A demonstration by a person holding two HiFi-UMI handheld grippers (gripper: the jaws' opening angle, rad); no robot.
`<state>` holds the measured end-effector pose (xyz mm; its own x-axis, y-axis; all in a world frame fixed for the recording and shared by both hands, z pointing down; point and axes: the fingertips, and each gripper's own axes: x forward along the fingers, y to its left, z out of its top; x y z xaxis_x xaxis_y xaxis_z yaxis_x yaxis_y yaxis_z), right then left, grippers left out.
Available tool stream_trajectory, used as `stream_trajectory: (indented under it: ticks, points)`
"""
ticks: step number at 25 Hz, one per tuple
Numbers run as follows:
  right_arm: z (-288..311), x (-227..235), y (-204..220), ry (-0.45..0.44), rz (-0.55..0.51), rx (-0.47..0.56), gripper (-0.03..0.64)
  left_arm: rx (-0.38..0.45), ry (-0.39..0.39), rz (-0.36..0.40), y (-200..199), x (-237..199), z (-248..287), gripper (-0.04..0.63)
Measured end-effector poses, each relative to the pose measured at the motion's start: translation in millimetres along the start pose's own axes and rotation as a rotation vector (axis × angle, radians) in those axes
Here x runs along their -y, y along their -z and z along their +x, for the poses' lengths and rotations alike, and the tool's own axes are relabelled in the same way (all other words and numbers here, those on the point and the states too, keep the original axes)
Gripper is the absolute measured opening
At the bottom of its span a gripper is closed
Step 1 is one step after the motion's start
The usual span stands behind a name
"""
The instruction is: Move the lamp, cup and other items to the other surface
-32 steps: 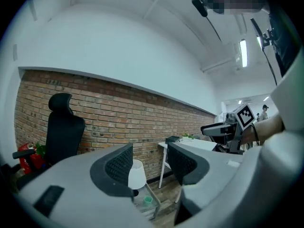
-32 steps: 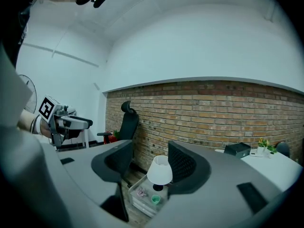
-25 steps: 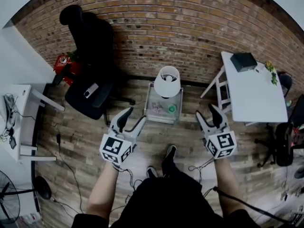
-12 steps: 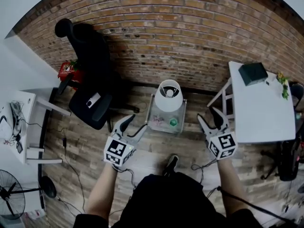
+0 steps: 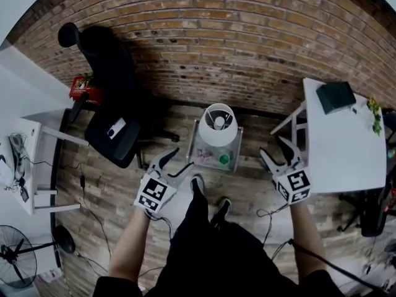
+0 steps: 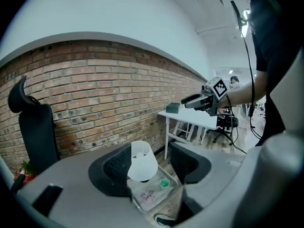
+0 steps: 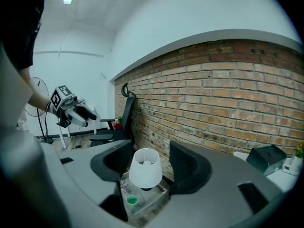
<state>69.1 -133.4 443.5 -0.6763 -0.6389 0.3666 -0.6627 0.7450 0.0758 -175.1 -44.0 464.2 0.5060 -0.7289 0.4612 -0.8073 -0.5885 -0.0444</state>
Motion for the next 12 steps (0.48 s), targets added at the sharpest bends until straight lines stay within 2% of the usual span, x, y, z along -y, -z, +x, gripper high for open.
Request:
stream_trajectory:
  ticks: [5,12]
  points:
    - [33,7,15,0.008,-0.005,-0.128,0.265,-0.040,0.079,-0.005,22,-35,39,0.256]
    - [93,21,35,0.016,0.032,-0.245,0.267,-0.105,0.199,-0.013,58,-97,93,0.268]
